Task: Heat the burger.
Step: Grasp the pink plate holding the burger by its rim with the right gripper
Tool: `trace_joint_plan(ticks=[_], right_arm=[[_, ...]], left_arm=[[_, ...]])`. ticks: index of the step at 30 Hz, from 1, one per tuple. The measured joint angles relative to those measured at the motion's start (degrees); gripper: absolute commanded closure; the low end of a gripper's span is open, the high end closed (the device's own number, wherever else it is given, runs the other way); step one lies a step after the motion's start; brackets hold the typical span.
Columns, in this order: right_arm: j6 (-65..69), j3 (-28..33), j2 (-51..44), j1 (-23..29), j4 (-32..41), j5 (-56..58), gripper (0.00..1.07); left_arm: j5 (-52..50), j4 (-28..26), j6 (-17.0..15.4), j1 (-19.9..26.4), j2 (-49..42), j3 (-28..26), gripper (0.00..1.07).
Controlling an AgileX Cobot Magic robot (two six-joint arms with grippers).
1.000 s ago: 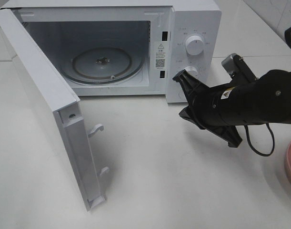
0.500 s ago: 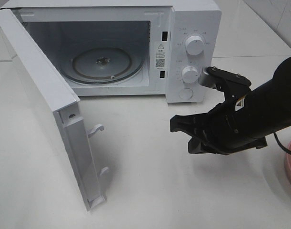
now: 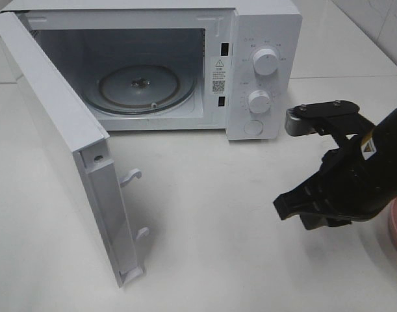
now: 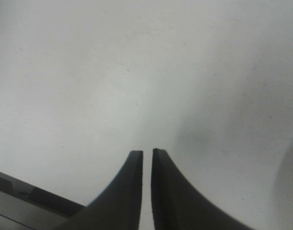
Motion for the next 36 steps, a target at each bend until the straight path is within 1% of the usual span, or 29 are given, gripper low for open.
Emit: trace_joint_plan(ticks=[2, 3, 5, 6, 7, 8, 9, 10, 11, 12, 13, 14, 15, 16, 17, 19, 20, 21, 22, 23, 24, 30, 36], right_arm=[[-0.17, -0.06, -0.92, -3.09, -2.92, 4.98, 0.94], [-0.17, -0.06, -0.92, -3.09, -2.92, 4.98, 0.94], [-0.23, -0.06, -1.43, -5.67, -5.27, 8.42, 0.89], [-0.23, -0.06, -1.43, -5.67, -5.27, 8.42, 0.89], [-0.23, -0.06, -1.60, -6.36, -5.90, 9.28, 0.88], [-0.29, -0.06, -1.83, -8.19, -7.22, 10.83, 0.85], [-0.29, -0.06, -1.83, -8.19, -7.22, 10.83, 0.85], [-0.29, -0.06, -1.89, -9.28, -7.85, 11.40, 0.82], [-0.29, -0.06, -1.89, -11.29, -8.94, 12.38, 0.77], [-0.29, -0.06, -1.89, -11.29, -8.94, 12.38, 0.77], [-0.34, -0.06, -1.89, -12.26, -9.57, 12.66, 0.73], [-0.34, -0.06, -1.89, -12.26, -9.57, 12.66, 0.73], [-0.69, -0.06, -1.89, -13.75, -10.66, 12.78, 0.64], [-1.15, -0.06, -1.89, -15.01, -11.63, 12.78, 0.57], [-1.15, -0.06, -1.89, -15.01, -11.63, 12.78, 0.57], [-1.26, -0.06, -1.89, -16.44, -12.55, 12.20, 0.26], [-1.26, -0.06, -1.89, -16.44, -12.55, 12.20, 0.26], [-1.26, -0.06, -1.89, -17.13, -13.52, 11.34, 0.19], [-1.26, -0.06, -1.89, -17.13, -13.52, 11.34, 0.19], [-1.26, -0.06, -1.89, -17.36, -13.98, 10.83, 0.09], [-1.26, -0.06, -1.83, -17.59, -14.90, 10.26, 0.04], [-1.26, -0.06, -0.17, -17.70, -15.18, 9.28, 0.06], [-1.26, -0.06, 4.87, -18.96, -15.36, 7.56, 0.07]], left_arm=[[0.00, 0.00, 0.00, 0.00, 0.00, 0.00, 0.06], [0.00, 0.00, 0.00, 0.00, 0.00, 0.00, 0.06], [0.00, 0.00, 0.00, 0.00, 0.00, 0.00, 0.06], [0.00, 0.00, 0.00, 0.00, 0.00, 0.00, 0.06], [0.00, 0.00, 0.00, 0.00, 0.00, 0.00, 0.06], [0.00, 0.00, 0.00, 0.00, 0.00, 0.00, 0.06], [0.00, 0.00, 0.00, 0.00, 0.00, 0.00, 0.06], [0.00, 0.00, 0.00, 0.00, 0.00, 0.00, 0.06], [0.00, 0.00, 0.00, 0.00, 0.00, 0.00, 0.06], [0.00, 0.00, 0.00, 0.00, 0.00, 0.00, 0.06], [0.00, 0.00, 0.00, 0.00, 0.00, 0.00, 0.06], [0.00, 0.00, 0.00, 0.00, 0.00, 0.00, 0.06], [0.00, 0.00, 0.00, 0.00, 0.00, 0.00, 0.06], [0.00, 0.00, 0.00, 0.00, 0.00, 0.00, 0.06], [0.00, 0.00, 0.00, 0.00, 0.00, 0.00, 0.06], [0.00, 0.00, 0.00, 0.00, 0.00, 0.00, 0.06], [0.00, 0.00, 0.00, 0.00, 0.00, 0.00, 0.06], [0.00, 0.00, 0.00, 0.00, 0.00, 0.00, 0.06], [0.00, 0.00, 0.00, 0.00, 0.00, 0.00, 0.06], [0.00, 0.00, 0.00, 0.00, 0.00, 0.00, 0.06], [0.00, 0.00, 0.00, 0.00, 0.00, 0.00, 0.06], [0.00, 0.00, 0.00, 0.00, 0.00, 0.00, 0.06], [0.00, 0.00, 0.00, 0.00, 0.00, 0.00, 0.06]])
